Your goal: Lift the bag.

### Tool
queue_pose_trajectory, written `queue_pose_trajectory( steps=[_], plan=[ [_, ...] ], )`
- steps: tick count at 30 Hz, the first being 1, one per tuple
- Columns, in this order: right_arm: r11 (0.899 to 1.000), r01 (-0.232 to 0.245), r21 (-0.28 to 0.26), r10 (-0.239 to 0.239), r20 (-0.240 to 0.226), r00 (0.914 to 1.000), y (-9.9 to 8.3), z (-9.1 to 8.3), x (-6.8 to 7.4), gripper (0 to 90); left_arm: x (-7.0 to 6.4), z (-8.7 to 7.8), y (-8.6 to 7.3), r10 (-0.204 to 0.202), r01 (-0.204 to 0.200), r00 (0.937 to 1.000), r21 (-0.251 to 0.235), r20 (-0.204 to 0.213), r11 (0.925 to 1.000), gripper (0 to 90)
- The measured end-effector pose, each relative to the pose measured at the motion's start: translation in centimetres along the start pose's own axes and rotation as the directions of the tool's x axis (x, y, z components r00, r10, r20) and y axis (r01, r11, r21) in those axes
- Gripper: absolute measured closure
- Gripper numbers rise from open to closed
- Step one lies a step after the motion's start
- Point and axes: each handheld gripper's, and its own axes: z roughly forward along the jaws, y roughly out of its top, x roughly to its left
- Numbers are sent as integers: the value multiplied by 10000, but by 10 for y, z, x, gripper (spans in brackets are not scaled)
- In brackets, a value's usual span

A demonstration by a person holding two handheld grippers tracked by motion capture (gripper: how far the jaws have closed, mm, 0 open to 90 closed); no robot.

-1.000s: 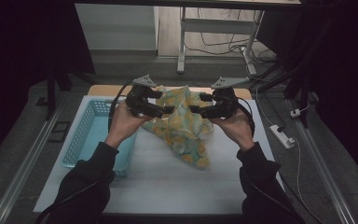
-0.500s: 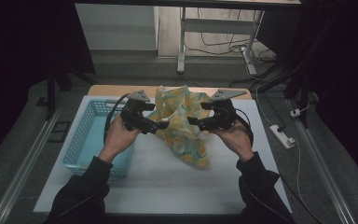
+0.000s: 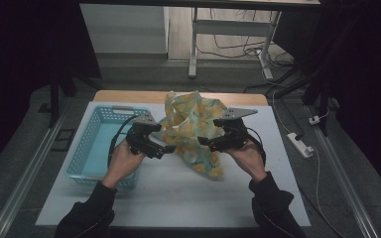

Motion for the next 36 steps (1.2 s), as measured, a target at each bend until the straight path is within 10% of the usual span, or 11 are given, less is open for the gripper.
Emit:
queue_pose_trajectory(
  steps=[36],
  plan=[
    [9994,-38,336,26,367,9993,-41,-21,13,6,-18,-33,-52,-708,707,9969,-52,-330,9975,0]
  ],
)
